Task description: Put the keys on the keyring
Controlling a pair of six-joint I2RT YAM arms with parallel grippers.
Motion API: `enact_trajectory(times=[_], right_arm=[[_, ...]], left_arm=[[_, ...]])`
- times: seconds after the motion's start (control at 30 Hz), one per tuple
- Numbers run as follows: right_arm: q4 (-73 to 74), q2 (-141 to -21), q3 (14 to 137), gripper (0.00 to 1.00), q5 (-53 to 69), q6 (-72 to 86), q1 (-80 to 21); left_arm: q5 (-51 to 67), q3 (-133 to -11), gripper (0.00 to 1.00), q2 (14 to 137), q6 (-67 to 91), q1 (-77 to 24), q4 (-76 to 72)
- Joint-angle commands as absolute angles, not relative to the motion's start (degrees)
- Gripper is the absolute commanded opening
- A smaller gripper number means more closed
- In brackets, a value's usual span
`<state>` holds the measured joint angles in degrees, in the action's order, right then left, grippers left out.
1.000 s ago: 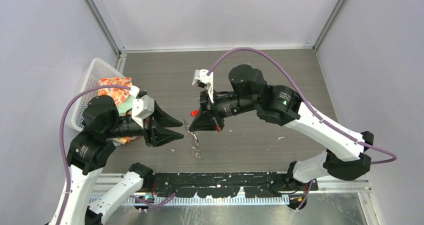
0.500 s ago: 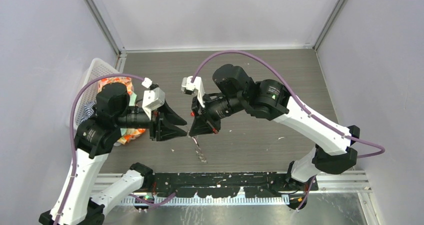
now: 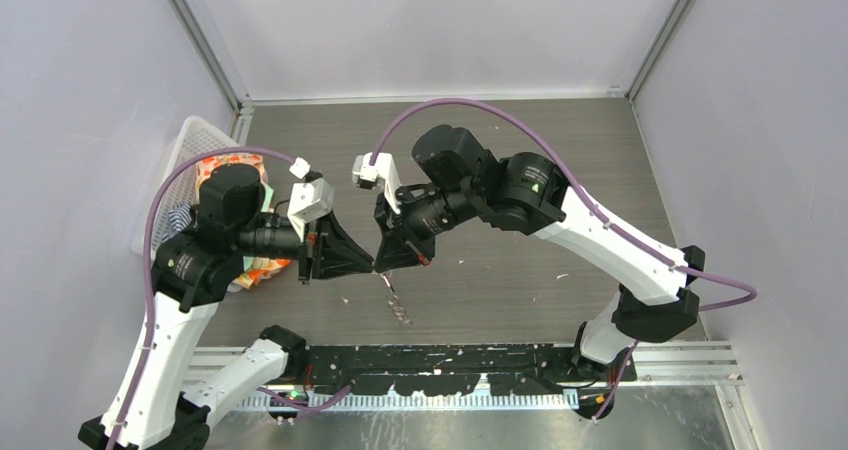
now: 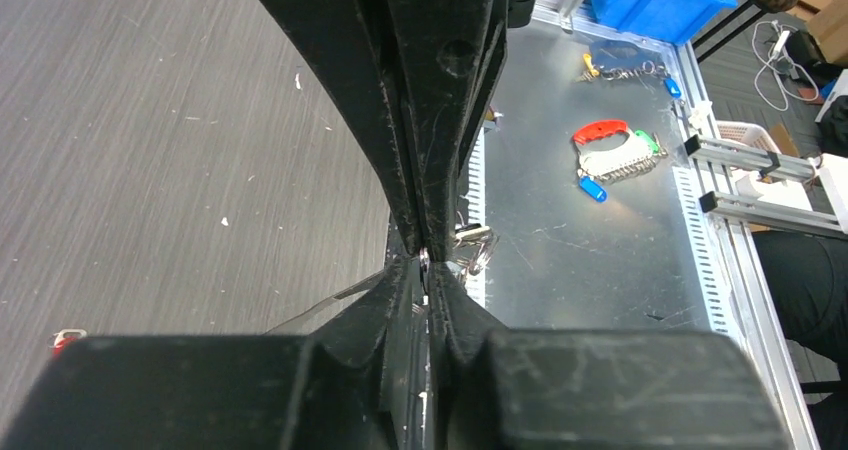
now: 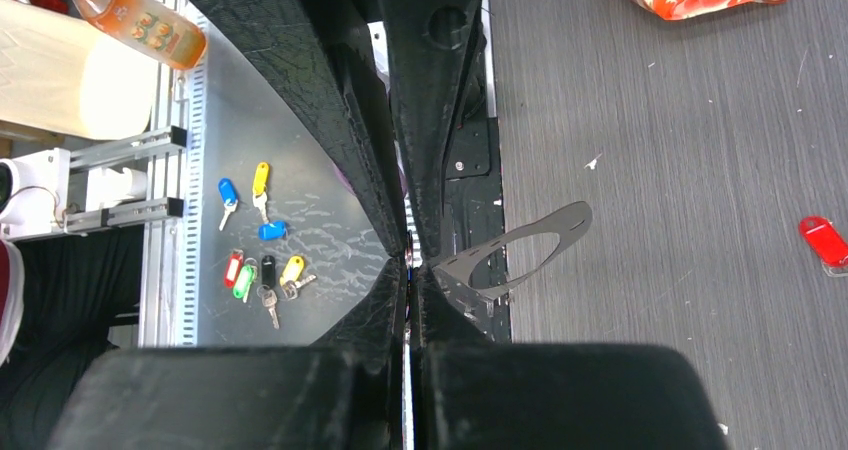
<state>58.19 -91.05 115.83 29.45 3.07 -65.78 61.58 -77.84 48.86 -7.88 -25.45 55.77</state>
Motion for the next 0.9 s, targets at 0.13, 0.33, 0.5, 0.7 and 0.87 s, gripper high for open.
enact_trajectory(times=[0.13, 0.33, 0.5, 0.7, 0.87], right_arm=[[56.6, -90.9, 119.3, 0.01, 30.2, 2.9, -66.4], [57.2, -91.5, 120.3, 0.01, 30.6, 2.9, -66.4], [57.1, -91.6, 120.0, 0.01, 30.6, 3.0, -66.4], [56.9, -91.4, 119.9, 0.03, 27.1, 3.4, -66.3], [52.8, -87.7, 115.9, 0.24, 21.2, 6.7, -65.7]], left_arm=[[62.0, -79.6, 0.01, 48.8, -11.6, -25.6, 59.5], [61.3, -79.6, 0.09, 49.1, -12.4, -25.7, 60.7], [61.2, -79.9, 0.04, 49.0, -11.8, -25.7, 59.8], [60.5, -79.7, 0.00, 48.0, -12.5, -25.7, 59.1], [58.3, -77.5, 0.00, 45.6, -9.8, -25.7, 54.3]])
